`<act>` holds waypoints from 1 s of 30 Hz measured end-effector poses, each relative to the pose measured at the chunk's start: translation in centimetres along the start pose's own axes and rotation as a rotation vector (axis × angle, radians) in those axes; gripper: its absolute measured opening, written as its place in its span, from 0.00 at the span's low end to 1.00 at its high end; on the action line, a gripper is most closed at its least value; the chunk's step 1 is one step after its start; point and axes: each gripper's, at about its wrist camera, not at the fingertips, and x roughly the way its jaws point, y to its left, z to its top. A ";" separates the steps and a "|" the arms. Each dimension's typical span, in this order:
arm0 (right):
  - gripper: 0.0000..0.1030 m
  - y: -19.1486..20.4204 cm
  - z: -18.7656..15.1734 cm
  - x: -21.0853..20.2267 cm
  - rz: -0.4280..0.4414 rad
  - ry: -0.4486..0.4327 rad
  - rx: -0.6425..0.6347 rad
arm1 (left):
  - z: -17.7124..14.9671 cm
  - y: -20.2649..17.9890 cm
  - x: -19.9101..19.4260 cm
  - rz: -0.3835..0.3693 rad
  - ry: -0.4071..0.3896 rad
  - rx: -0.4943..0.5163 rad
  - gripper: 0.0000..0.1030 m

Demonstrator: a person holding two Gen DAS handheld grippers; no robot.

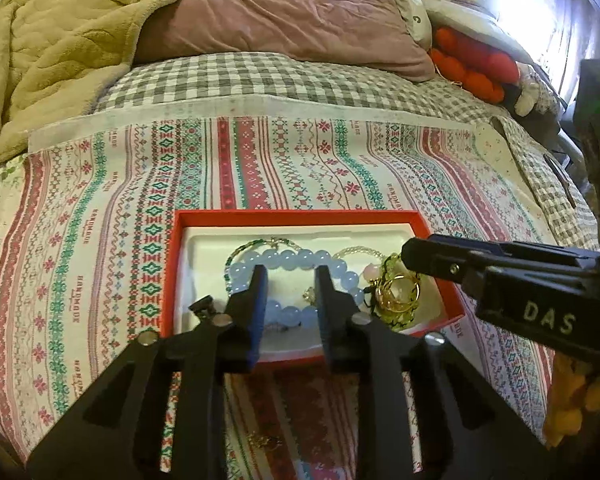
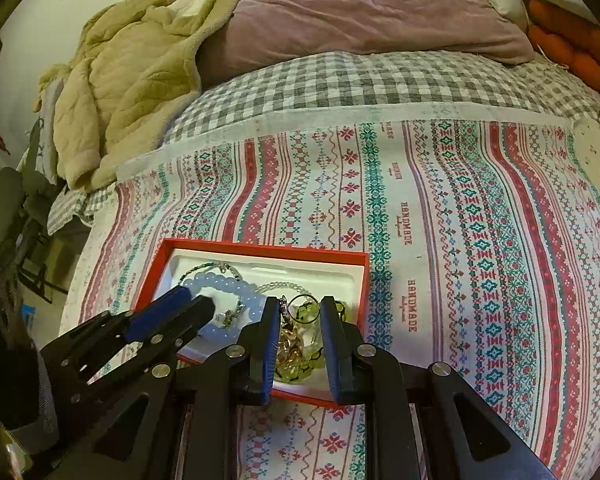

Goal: Organize jewelry
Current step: 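Carry both gold rings into the red box and open both tools, then withdraw both open tools from the box toward the last gold pieces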

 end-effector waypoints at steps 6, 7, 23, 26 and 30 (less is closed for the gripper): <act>0.20 0.0 0.2 0.6 -0.003 0.004 -0.006 | 0.0 0.2 -1.2 0.006 -0.017 0.009 0.40; 0.21 0.0 0.2 0.6 0.000 0.003 -0.004 | 0.0 0.2 -1.3 0.009 -0.018 0.009 0.42; 0.72 0.6 -0.3 -3.7 0.018 -0.042 -0.028 | -0.9 2.5 -4.7 0.069 0.012 -0.045 0.82; 0.77 0.8 -0.8 -4.8 -0.004 -0.051 -0.039 | -1.4 2.7 -5.2 0.068 0.053 -0.065 0.83; 0.82 1.3 -1.8 -6.1 -0.048 -0.063 -0.072 | -2.2 2.6 -6.0 0.079 0.072 -0.071 0.97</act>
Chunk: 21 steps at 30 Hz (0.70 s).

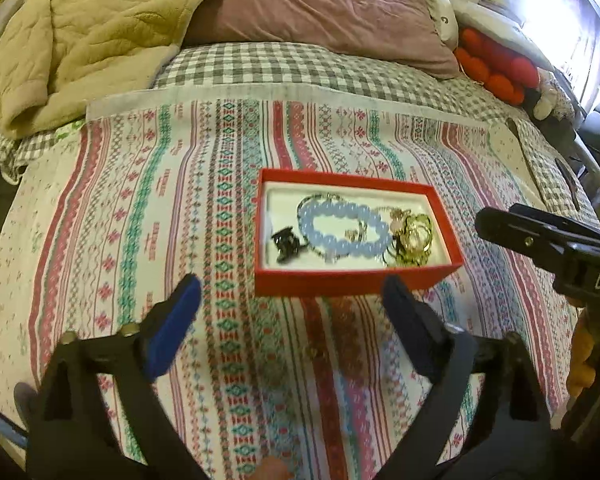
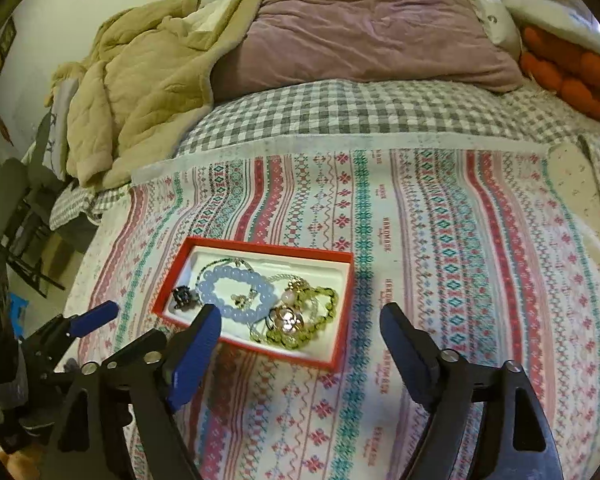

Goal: Organize jewelry
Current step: 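Withdraw both open tools from the box toward the last gold pieces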

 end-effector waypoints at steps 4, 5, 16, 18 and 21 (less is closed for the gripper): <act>0.87 0.3 -1.2 -0.7 -0.019 0.012 -0.030 | -0.8 -0.1 -0.8 0.020 0.001 0.009 0.99; 0.88 0.4 -1.5 -0.7 -0.026 0.013 -0.038 | -1.0 -0.1 -0.8 0.025 0.005 0.012 0.99; 1.00 0.1 -4.3 -0.9 -0.075 0.071 -0.077 | -3.5 0.3 -0.4 0.043 0.090 0.031 0.99; 1.00 0.0 -4.8 -0.7 -0.083 0.080 -0.085 | -3.9 0.5 -0.2 0.048 0.098 0.036 0.99; 1.00 -0.1 -5.5 -0.1 -0.091 0.100 -0.092 | -4.7 0.8 0.2 0.050 0.119 0.044 0.99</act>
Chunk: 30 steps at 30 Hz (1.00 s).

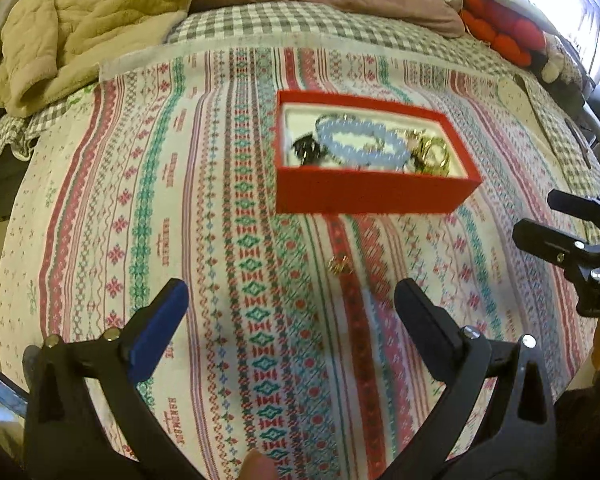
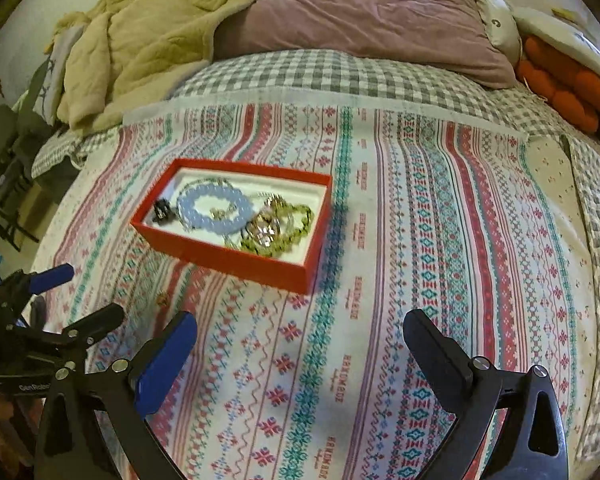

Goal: Organize jewelry
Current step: 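Withdraw both open tools from the box toward the last gold pieces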

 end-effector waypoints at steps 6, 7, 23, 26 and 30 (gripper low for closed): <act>1.00 0.8 -1.7 1.9 -0.018 0.056 -0.051 | -1.6 0.6 1.3 0.029 0.034 0.030 0.99; 1.00 1.1 -2.1 2.3 -0.019 0.067 -0.061 | -1.9 0.7 1.5 0.033 0.039 0.033 0.99; 1.00 4.9 -4.9 8.1 -0.041 0.103 -0.184 | -4.2 1.6 4.6 0.012 0.002 0.128 1.00; 1.00 5.1 -4.9 8.4 -0.042 0.099 -0.180 | -4.1 1.6 4.8 0.003 -0.001 0.139 1.00; 1.00 5.0 -5.1 8.6 -0.039 0.071 -0.164 | -3.6 1.4 4.8 -0.019 -0.010 0.151 1.00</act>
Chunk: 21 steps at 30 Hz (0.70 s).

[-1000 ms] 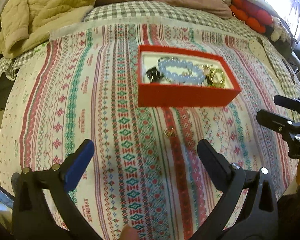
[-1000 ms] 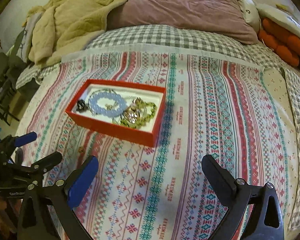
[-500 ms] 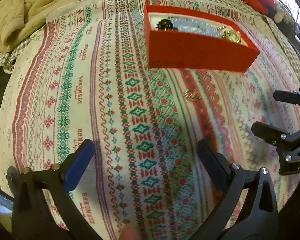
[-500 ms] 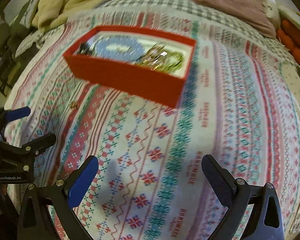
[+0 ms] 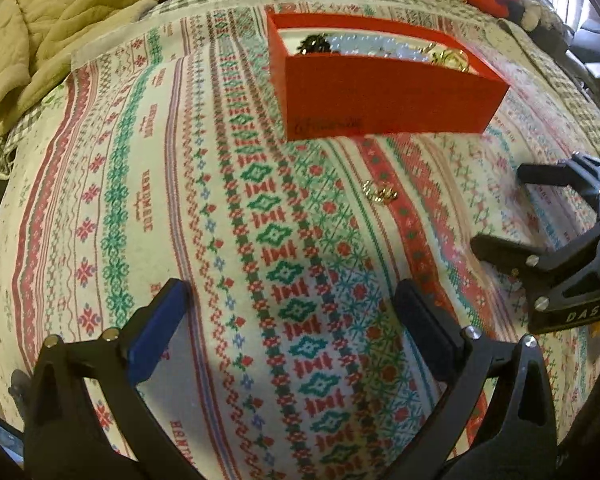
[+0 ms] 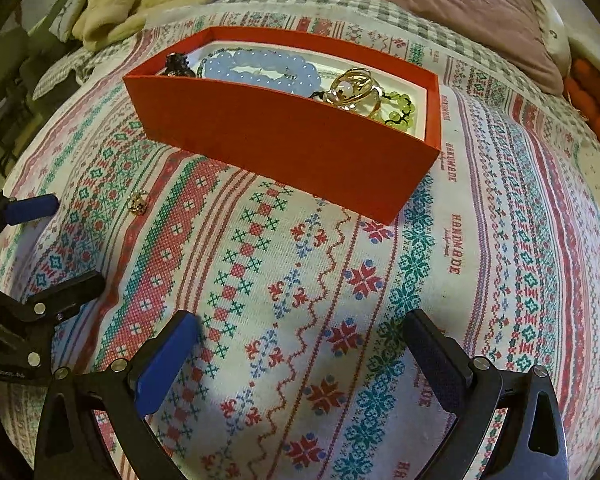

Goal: Organize jewelry
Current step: 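Withdraw both open tools from the box toward the last gold pieces, then grasp a small gold ring with the left tool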

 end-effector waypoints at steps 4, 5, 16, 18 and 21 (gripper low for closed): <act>1.00 -0.1 0.3 0.0 0.012 0.026 -0.002 | 0.8 -0.7 -0.4 -0.071 -0.051 0.031 0.85; 1.00 -0.1 0.3 -0.1 0.015 0.028 -0.004 | 1.1 -0.9 -0.5 -0.083 -0.059 0.044 0.76; 1.00 -0.2 0.3 0.0 0.028 0.024 -0.034 | 2.8 -2.6 0.4 -0.217 -0.089 0.108 0.46; 1.00 -0.2 0.2 -0.1 0.029 0.023 -0.035 | 3.0 -2.6 0.4 -0.217 -0.093 0.101 0.46; 1.00 -0.2 0.3 -0.1 0.030 0.024 -0.036 | 3.2 -2.6 0.5 -0.211 -0.096 0.098 0.44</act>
